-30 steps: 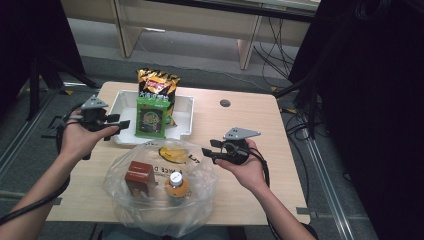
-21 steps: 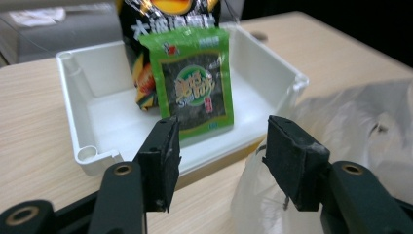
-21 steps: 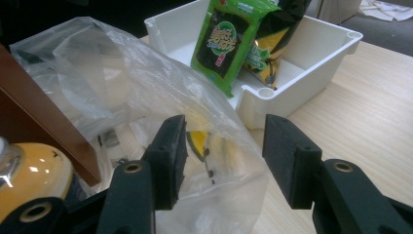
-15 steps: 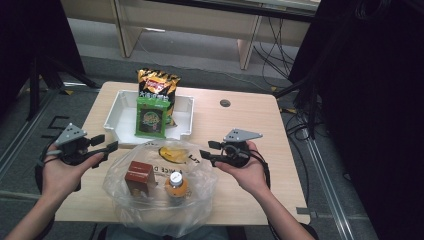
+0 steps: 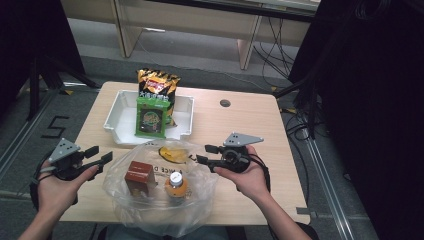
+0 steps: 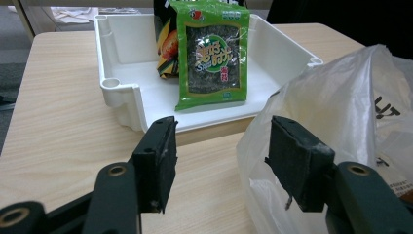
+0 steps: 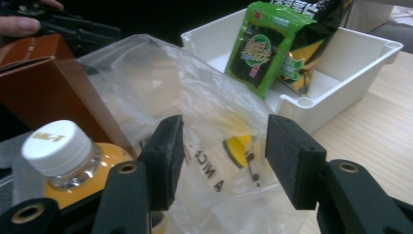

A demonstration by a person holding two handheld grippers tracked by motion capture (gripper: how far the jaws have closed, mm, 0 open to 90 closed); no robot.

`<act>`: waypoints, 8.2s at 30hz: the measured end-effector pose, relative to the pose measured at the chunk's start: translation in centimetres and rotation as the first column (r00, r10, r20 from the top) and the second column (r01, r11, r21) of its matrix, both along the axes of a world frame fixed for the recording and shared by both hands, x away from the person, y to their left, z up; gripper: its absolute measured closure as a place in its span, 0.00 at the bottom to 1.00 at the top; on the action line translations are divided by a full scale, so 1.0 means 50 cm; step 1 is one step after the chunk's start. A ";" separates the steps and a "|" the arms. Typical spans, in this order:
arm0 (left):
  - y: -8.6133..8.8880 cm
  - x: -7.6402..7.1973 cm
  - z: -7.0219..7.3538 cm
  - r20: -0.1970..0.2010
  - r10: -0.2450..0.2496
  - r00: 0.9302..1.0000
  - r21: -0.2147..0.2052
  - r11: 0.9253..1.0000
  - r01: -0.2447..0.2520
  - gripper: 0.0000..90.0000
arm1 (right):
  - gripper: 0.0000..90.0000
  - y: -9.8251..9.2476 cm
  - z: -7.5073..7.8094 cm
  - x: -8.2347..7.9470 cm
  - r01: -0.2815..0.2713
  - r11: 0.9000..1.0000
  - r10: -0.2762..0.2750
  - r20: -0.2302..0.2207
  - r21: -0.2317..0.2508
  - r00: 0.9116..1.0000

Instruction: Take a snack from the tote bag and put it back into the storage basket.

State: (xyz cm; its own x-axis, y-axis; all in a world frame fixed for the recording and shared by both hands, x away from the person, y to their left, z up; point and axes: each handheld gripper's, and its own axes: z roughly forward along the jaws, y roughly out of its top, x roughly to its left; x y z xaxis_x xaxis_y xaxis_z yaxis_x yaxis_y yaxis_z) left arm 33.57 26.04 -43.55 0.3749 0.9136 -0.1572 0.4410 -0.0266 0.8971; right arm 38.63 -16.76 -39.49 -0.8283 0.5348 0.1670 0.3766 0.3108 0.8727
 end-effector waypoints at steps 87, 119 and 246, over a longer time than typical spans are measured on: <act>-0.010 0.005 -0.021 -0.003 -0.034 0.999 0.031 0.999 0.034 0.49 | 0.32 0.132 -0.118 -0.085 -0.246 0.968 0.244 -0.055 -0.048 0.968; -0.015 0.006 -0.029 -0.013 -0.048 0.999 0.044 0.998 0.049 0.49 | 0.36 0.124 -0.086 -0.073 -0.262 0.965 0.261 -0.028 -0.030 0.965; -0.018 0.006 -0.026 0.005 -0.061 0.998 0.034 0.998 0.061 0.49 | 0.36 0.154 0.086 0.172 0.028 0.992 -0.034 0.047 0.120 0.998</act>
State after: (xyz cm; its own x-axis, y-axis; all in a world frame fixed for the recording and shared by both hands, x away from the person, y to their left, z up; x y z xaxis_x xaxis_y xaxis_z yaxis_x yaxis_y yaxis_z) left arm 33.89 25.13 -44.87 0.4306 0.8939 -0.1247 0.4324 -0.0831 0.8978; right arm 47.22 -9.08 -35.21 -0.8206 0.5389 0.1904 0.3401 0.1927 0.9204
